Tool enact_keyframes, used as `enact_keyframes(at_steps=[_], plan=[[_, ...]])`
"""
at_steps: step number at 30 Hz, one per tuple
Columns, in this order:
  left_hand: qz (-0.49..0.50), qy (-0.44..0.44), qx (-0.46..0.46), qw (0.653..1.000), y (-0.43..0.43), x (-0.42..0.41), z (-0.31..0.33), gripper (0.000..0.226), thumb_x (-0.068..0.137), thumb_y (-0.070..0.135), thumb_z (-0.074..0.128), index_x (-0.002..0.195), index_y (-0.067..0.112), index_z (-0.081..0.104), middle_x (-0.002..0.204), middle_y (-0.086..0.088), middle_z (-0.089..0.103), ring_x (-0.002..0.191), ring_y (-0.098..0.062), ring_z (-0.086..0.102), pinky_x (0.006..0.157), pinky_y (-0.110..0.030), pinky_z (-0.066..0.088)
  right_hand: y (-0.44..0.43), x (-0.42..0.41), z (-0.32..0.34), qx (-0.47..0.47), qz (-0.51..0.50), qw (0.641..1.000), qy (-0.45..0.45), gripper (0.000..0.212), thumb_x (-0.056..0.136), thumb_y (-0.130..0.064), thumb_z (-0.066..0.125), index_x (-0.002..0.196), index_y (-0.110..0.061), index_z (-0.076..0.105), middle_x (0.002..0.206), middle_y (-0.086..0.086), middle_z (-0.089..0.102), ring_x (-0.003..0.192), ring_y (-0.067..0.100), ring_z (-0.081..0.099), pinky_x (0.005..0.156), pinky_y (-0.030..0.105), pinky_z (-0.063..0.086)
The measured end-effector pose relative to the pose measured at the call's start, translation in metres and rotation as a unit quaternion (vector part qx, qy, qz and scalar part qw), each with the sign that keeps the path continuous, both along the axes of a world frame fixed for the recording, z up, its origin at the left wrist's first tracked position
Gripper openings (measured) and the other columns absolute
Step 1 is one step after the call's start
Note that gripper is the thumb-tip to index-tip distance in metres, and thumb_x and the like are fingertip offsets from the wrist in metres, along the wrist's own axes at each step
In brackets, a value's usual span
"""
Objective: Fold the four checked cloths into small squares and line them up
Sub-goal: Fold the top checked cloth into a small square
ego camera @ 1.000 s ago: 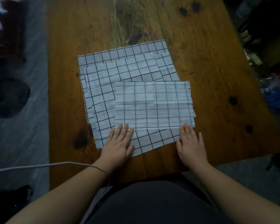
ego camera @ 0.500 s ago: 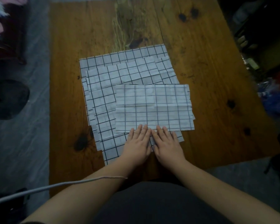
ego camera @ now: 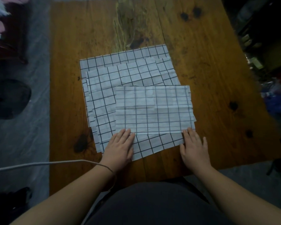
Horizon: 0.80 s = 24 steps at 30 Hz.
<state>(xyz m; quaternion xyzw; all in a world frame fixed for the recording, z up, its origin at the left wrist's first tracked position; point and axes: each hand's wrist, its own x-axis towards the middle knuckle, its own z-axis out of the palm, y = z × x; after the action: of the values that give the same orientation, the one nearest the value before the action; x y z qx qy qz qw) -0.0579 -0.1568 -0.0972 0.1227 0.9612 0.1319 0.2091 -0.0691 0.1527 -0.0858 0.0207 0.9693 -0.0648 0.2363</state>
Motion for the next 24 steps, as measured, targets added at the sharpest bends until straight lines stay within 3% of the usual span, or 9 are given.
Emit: enact_keyframes(at_steps=[3, 5, 8, 10, 15, 21, 24], plan=[[0.043, 0.025, 0.023, 0.998, 0.014, -0.013, 0.009, 0.057, 0.101, 0.036, 0.044, 0.155, 0.023, 0.030, 0.162, 0.000, 0.028, 0.152, -0.021, 0.017, 0.122, -0.036, 0.004, -0.014, -0.013, 0.006, -0.032, 0.020, 0.998, 0.059, 0.049, 0.101, -0.036, 0.045, 0.147, -0.022, 0.040, 0.159, 0.001, 0.033, 0.150, 0.019, 0.022, 0.122, 0.045, 0.016], [0.018, 0.056, 0.037, 0.998, 0.027, -0.027, 0.013, 0.051, 0.095, 0.027, 0.056, 0.145, 0.018, 0.047, 0.147, -0.002, 0.049, 0.139, -0.022, 0.039, 0.119, -0.038, 0.024, -0.026, -0.029, 0.007, -0.082, 0.054, 0.992, 0.075, 0.033, 0.098, -0.034, 0.051, 0.130, -0.026, 0.054, 0.136, -0.006, 0.051, 0.132, 0.015, 0.042, 0.114, 0.036, 0.031], [-0.020, 0.077, 0.077, 0.994, 0.047, -0.048, 0.008, 0.036, 0.087, 0.015, 0.063, 0.122, 0.013, 0.062, 0.119, -0.005, 0.063, 0.111, -0.027, 0.056, 0.099, -0.039, 0.045, -0.045, -0.052, 0.006, -0.120, 0.089, 0.987, 0.060, 0.022, 0.096, -0.034, 0.055, 0.118, -0.030, 0.056, 0.115, -0.014, 0.052, 0.111, 0.008, 0.046, 0.101, 0.029, 0.040], [-0.015, 0.071, 0.089, 0.993, 0.058, -0.058, 0.004, 0.026, 0.086, 0.015, 0.065, 0.112, 0.015, 0.062, 0.109, -0.003, 0.063, 0.101, -0.025, 0.056, 0.090, -0.036, 0.045, -0.053, -0.064, 0.003, -0.124, 0.101, 0.986, 0.043, 0.018, 0.095, -0.034, 0.057, 0.112, -0.031, 0.055, 0.110, -0.013, 0.051, 0.104, 0.009, 0.044, 0.097, 0.029, 0.043], [0.018, 0.031, 0.104, 0.994, 0.071, -0.068, -0.007, 0.016, 0.088, 0.019, 0.063, 0.104, 0.017, 0.058, 0.103, -0.001, 0.057, 0.099, -0.024, 0.050, 0.089, -0.033, 0.041, -0.055, -0.074, 0.000, -0.121, 0.127, 0.984, 0.024, 0.008, 0.095, -0.034, 0.060, 0.099, -0.030, 0.054, 0.102, -0.011, 0.049, 0.098, 0.012, 0.044, 0.091, 0.030, 0.043], [0.030, 0.060, 0.078, 0.995, 0.075, -0.065, -0.005, 0.031, 0.080, 0.031, 0.072, 0.100, 0.016, 0.054, 0.101, -0.002, 0.052, 0.094, -0.023, 0.046, 0.084, -0.035, 0.040, -0.061, -0.074, 0.007, -0.156, 0.124, 0.980, 0.027, 0.010, 0.095, -0.027, 0.057, 0.092, -0.031, 0.048, 0.094, -0.011, 0.048, 0.091, 0.011, 0.042, 0.085, 0.028, 0.044], [0.065, 0.080, 0.062, 0.993, 0.077, -0.065, 0.001, 0.029, 0.075, 0.023, 0.069, 0.097, 0.015, 0.051, 0.098, -0.004, 0.050, 0.090, -0.025, 0.045, 0.081, -0.037, 0.040, -0.067, -0.070, 0.016, -0.197, 0.098, 0.974, 0.051, 0.006, 0.094, -0.024, 0.058, 0.093, -0.027, 0.053, 0.091, -0.012, 0.050, 0.088, 0.009, 0.042, 0.080, 0.025, 0.042]])
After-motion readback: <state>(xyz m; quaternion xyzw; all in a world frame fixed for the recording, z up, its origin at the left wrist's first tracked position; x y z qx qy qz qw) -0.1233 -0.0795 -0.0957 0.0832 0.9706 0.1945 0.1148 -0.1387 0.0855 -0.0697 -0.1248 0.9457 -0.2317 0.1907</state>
